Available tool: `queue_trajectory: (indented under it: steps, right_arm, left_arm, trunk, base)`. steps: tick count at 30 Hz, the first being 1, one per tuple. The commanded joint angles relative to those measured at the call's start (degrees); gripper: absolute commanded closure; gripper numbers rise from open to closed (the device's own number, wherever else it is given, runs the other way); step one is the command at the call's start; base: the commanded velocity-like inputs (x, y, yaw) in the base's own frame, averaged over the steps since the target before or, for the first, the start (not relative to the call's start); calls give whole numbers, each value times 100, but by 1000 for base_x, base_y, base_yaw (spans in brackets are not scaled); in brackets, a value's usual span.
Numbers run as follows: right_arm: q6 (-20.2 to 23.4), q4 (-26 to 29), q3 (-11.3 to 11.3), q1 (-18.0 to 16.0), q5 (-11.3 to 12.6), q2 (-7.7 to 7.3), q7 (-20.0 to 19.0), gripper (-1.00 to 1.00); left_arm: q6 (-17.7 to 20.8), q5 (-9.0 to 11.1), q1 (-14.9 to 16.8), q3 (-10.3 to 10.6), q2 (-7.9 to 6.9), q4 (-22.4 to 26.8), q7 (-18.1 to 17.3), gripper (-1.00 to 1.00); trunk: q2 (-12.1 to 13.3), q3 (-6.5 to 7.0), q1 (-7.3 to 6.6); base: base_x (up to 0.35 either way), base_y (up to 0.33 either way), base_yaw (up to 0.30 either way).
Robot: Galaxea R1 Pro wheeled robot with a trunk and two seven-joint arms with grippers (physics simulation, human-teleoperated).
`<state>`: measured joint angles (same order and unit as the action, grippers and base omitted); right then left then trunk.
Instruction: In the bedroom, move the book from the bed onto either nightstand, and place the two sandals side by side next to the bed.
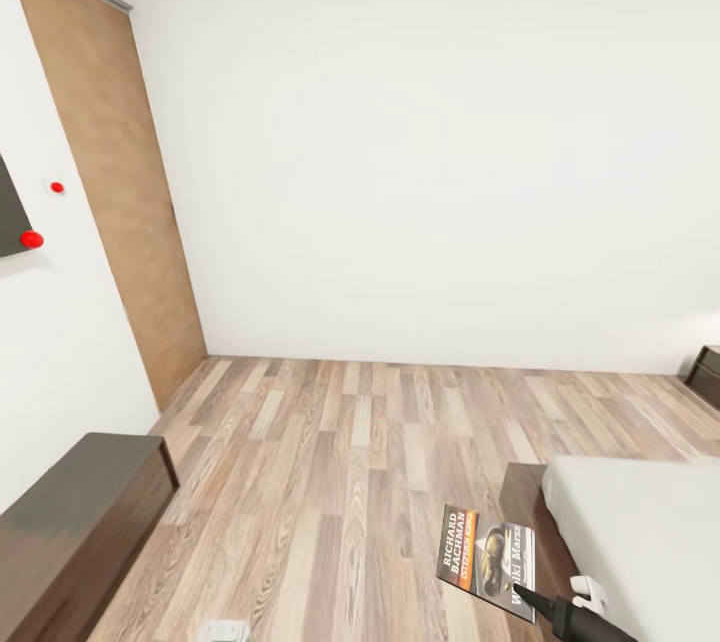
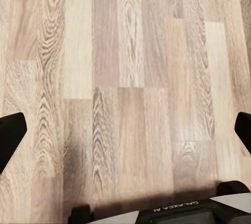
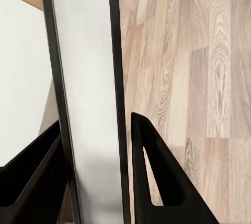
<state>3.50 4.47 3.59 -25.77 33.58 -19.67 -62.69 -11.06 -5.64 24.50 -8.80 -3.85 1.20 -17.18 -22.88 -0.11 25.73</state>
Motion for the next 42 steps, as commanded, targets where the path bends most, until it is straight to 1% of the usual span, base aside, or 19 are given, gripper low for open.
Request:
queue_trajectory:
  steps: [1,42]
  right_arm:
    - [36,1,10,-3,61,-2,-15,100]
    - [36,1,10,-3,61,-6,-24,100]
  left_arm:
    - [-23,-59,2,-49,-1,-6,-13,-100]
    - [-19,-51,2,-43,7,-6,-22,-100]
  trunk:
    - [-4,-2,5]
    - [-4,-2,5]
  base:
    - [330,0,0]
    - [330,0,0]
